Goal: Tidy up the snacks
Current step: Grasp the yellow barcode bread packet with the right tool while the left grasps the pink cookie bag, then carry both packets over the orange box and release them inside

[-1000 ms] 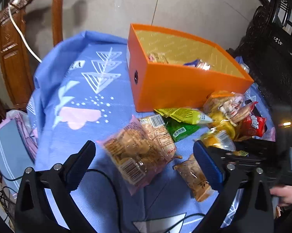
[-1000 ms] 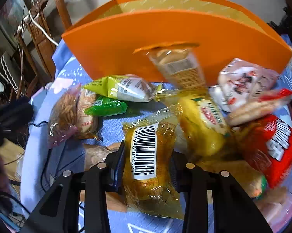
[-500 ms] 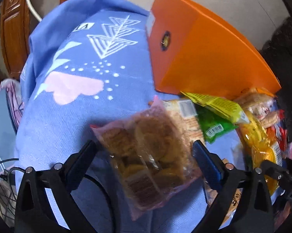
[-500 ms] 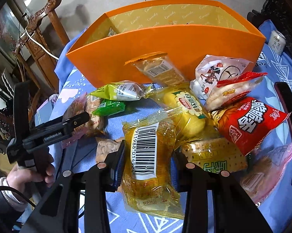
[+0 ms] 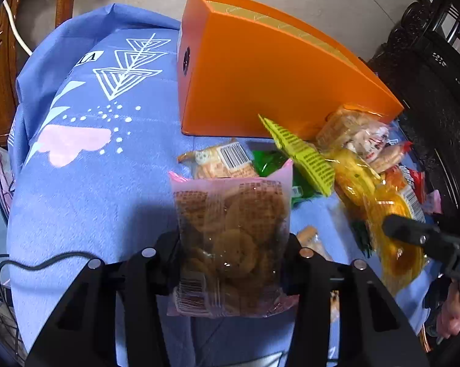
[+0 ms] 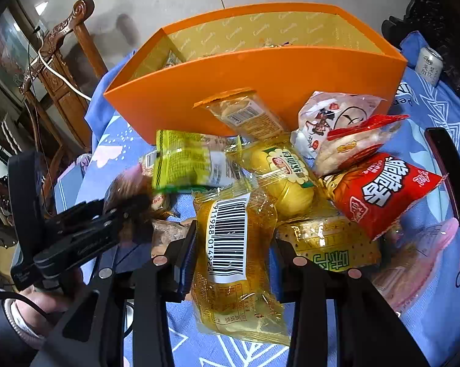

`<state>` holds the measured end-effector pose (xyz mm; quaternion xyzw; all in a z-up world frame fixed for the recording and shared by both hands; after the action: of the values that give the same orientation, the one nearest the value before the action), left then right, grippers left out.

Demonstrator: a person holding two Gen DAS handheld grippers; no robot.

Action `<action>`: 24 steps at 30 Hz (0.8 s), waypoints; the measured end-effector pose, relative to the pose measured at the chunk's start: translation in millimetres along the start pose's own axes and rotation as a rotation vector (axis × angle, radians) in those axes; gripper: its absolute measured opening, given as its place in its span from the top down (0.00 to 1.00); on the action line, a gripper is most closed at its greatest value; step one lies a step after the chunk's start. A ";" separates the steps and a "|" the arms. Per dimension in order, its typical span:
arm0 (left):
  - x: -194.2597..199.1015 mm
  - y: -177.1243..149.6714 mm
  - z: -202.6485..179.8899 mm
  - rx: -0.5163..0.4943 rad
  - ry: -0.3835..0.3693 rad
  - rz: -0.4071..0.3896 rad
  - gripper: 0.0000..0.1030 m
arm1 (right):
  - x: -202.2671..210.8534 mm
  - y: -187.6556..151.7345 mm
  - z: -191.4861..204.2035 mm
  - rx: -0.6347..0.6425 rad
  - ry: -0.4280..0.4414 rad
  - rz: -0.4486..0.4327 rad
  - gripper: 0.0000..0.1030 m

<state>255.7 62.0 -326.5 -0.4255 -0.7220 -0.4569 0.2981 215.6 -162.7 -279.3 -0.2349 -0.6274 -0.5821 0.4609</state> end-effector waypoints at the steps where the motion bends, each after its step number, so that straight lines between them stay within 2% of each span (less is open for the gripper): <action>1: 2.0 -0.9 0.0 0.000 -0.001 -0.002 0.55 | 1.5 -0.1 -0.2 0.000 0.000 -0.004 0.62; 7: 27.5 -0.2 -3.4 -0.016 -0.006 -0.047 0.55 | 16.2 -2.0 -0.2 0.008 0.006 -0.041 0.62; 15: 85.4 8.7 -35.3 -0.093 -0.071 -0.140 0.55 | 45.7 4.6 -1.5 0.008 0.012 -0.106 0.62; 20: 117.7 41.2 -70.8 -0.143 -0.147 -0.237 0.55 | 79.6 30.0 -7.7 0.012 0.002 -0.213 0.62; 24: 127.5 81.6 -98.3 -0.171 -0.195 -0.303 0.55 | 106.1 69.1 -18.9 0.047 -0.038 -0.322 0.62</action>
<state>273.5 33.8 -149.0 -0.3781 -0.7619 -0.5126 0.1174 229.5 -191.5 -155.3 -0.1314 -0.6791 -0.6291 0.3548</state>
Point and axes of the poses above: each gripper's, at about its wrist camera, not at the fingertips, and x roughly against the way its jaws point, z to its left, y to its top, the point moved 1 cm from there along -x, roughly the way its jaws point, and after that the axes turned 15 degrees about x, right-handed, at the moved point
